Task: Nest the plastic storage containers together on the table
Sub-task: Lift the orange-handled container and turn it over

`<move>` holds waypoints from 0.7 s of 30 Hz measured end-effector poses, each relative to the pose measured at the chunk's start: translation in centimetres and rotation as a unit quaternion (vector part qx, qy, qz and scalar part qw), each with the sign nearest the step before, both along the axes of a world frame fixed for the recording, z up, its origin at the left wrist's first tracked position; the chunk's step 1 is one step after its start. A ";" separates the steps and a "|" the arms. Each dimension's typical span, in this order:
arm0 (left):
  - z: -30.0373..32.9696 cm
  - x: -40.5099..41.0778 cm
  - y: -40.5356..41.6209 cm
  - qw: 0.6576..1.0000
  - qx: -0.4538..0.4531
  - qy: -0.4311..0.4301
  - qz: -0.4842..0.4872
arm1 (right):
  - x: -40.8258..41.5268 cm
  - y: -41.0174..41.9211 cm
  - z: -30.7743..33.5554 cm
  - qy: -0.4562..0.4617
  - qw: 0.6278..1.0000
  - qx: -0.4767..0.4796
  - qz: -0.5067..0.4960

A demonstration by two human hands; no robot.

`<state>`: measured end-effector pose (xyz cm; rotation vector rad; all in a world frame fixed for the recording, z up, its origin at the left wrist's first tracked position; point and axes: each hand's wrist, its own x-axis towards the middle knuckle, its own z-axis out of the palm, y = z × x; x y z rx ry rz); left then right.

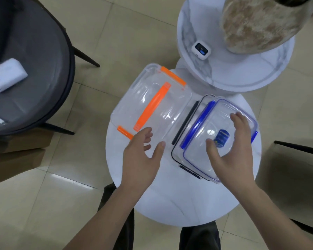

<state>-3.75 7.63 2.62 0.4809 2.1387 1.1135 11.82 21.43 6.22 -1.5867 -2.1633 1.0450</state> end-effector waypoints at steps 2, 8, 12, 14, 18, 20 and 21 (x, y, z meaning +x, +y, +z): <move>0.2 -1.4 -0.5 1.000 0.006 0.028 0.014 | -1.9 0.0 -0.1 0.008 1.000 -0.010 0.028; 0.3 -5.5 -1.1 0.993 -0.033 0.110 0.028 | -7.1 1.1 -1.0 -0.010 0.995 -0.034 0.096; 0.1 -7.8 -0.8 0.988 -0.073 0.138 0.004 | -9.8 2.4 -2.0 -0.020 0.992 -0.046 0.119; -0.2 -8.8 -0.6 0.987 -0.087 0.131 -0.015 | -10.7 3.2 -2.7 -0.031 0.989 -0.051 0.133; -1.3 -9.9 0.0 0.991 -0.109 0.074 -0.032 | -12.2 5.1 -4.3 -0.079 0.983 -0.062 0.155; -2.1 -10.2 0.3 0.991 -0.119 0.049 -0.031 | -12.7 5.8 -5.0 -0.114 0.979 -0.061 0.161; -2.5 -10.2 0.5 0.991 -0.125 0.037 -0.031 | -12.9 6.2 -5.4 -0.129 0.976 -0.062 0.166</move>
